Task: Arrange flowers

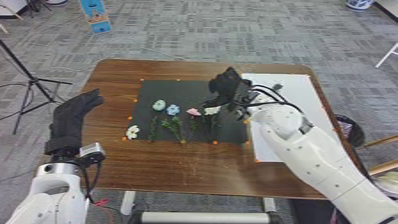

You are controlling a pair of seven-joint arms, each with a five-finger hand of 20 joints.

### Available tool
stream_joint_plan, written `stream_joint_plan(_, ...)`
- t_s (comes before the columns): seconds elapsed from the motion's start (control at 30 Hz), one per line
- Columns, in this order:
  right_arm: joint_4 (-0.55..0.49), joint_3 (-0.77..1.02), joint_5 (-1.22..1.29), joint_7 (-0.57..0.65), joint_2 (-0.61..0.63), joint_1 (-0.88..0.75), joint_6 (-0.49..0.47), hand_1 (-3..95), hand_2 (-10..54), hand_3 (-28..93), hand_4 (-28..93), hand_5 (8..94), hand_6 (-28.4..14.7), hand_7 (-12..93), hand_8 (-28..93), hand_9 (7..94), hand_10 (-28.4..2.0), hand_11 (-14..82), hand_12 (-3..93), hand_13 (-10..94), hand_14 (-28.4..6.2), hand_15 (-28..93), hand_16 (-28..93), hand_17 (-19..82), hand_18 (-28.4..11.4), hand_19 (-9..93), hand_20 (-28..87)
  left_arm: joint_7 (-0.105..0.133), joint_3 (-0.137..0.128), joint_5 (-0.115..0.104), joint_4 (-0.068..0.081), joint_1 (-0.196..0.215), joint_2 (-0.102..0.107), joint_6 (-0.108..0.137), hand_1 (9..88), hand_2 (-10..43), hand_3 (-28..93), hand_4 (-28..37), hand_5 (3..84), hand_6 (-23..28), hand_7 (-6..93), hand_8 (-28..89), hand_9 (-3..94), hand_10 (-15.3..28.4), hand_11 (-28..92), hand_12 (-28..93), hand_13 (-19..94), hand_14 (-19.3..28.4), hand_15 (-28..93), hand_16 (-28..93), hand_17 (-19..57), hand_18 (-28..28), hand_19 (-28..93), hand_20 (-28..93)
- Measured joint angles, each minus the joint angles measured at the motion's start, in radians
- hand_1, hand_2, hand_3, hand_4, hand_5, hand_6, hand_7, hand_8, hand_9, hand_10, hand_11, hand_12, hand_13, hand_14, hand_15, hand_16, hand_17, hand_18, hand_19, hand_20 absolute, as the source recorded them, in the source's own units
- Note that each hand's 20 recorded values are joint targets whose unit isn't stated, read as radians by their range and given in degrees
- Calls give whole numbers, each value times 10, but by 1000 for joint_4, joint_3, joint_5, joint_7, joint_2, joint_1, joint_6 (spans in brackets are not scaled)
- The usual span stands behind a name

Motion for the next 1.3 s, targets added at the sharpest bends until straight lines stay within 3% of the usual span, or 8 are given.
stream_joint_plan(0.23,10,51,-32,19,43,27,14,172,-62,669,-162,593,-15,205,-81,703,-153,338,322,645,-161,645,422,275,-263,748,673,4,-9,0,-1,5,-1,0,179,41,735,-283,487,49,131,-78,490,133,181,104,333,122,95,-15,46,43,12,135)
stream_joint_plan(0.4,105,149,-182,14,55,58,-3,181,-77,682,-166,547,-15,206,-81,661,-152,313,312,615,-165,639,419,257,-261,731,670,6,-16,0,-4,15,-3,0,182,40,734,-283,487,48,132,-78,490,133,181,105,334,123,95,-15,47,44,12,135)
stream_joint_plan(0.57,190,254,-294,7,52,78,-89,185,-82,686,-170,543,-15,208,-83,666,-154,313,309,619,-167,646,416,258,-261,730,671,6,-17,0,-7,21,-6,0,187,37,735,-283,487,48,131,-78,491,133,183,106,334,123,96,-14,47,45,12,135)
stream_joint_plan(0.73,267,309,-353,-52,34,98,-109,187,-82,686,-174,543,-14,207,-86,679,-157,316,307,628,-167,652,414,261,-262,733,673,7,-23,0,-11,29,-10,-1,190,35,736,-283,485,48,131,-78,491,133,183,106,335,123,96,-14,46,47,12,135)
stream_joint_plan(1.3,315,385,-350,-93,-11,73,-164,187,-82,688,-176,541,-13,206,-87,687,-156,318,308,640,-165,657,415,271,-264,742,676,16,-25,1,-23,60,-32,-3,190,33,737,-283,486,48,133,-78,491,133,182,106,336,123,97,-13,46,49,12,135)
